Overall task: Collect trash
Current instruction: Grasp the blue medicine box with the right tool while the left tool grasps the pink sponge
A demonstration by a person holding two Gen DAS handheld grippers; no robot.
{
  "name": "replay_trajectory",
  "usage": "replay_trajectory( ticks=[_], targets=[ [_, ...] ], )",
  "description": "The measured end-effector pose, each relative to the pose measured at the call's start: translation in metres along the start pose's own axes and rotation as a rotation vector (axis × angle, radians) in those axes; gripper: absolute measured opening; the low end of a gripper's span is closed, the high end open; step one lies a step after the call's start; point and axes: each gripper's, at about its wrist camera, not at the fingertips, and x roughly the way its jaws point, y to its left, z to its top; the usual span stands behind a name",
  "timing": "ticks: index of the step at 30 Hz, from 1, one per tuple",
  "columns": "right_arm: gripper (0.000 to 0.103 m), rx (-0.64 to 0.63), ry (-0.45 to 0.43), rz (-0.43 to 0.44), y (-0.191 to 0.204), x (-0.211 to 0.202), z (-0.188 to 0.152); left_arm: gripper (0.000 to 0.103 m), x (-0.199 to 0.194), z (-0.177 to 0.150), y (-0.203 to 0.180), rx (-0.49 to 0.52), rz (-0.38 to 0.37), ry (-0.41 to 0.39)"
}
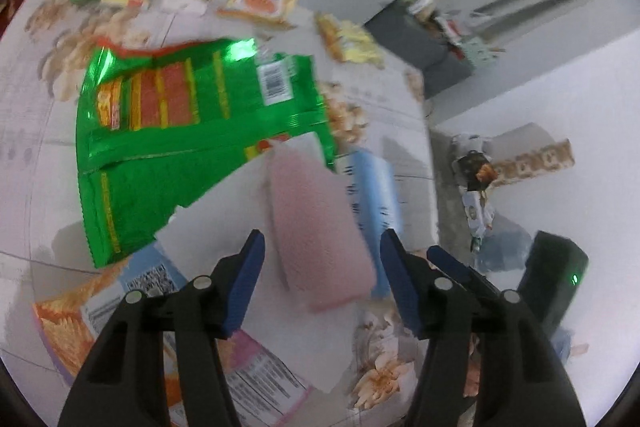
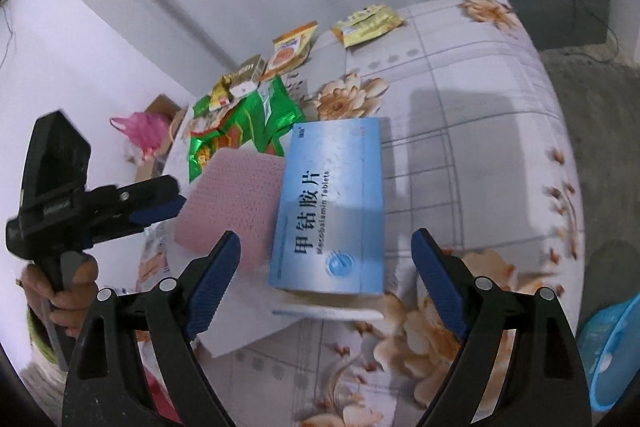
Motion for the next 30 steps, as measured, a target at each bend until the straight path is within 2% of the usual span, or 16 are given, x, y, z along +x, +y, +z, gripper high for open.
replay_trajectory(
  ticks=[4,10,21,22,25,27,30],
  targets=[
    [0.083,-0.02,0.024,-0.027,0.004,0.015,0.005,0.056,0.012,0.009,0.01,-0.059,-0.006,0.046],
    [0.083,-0.034,0.058,-0.035,0.005,0.027,0.006,0.054,0.016,0.012,0.003,-0.047,-0.035,0.069],
    [0.079,-0.032,0.065,-0.03,0.005,0.033,0.007,0.05,0.026,0.016,-0.005,-0.025,0.009,0.108],
    [0.078,-0.03,0.063,-0.033,0.005,0.033,0.007,0.046,0.023,0.016,-0.006,-0.031,-0.008,0.096],
    [0.075,-0.016,0.062,-0.023,0.001,0.033,0.007,0.044,0.013,0.016,-0.011,-0.028,-0.118,0.056],
    [0.075,-0.002,0.063,-0.015,-0.002,0.033,0.007,0.044,0.014,0.015,-0.012,-0.042,-0.186,0.072],
    [0.071,0.019,0.066,-0.006,-0.005,0.035,0.006,0.044,0.025,0.013,-0.01,-0.078,-0.206,0.12]
  ],
)
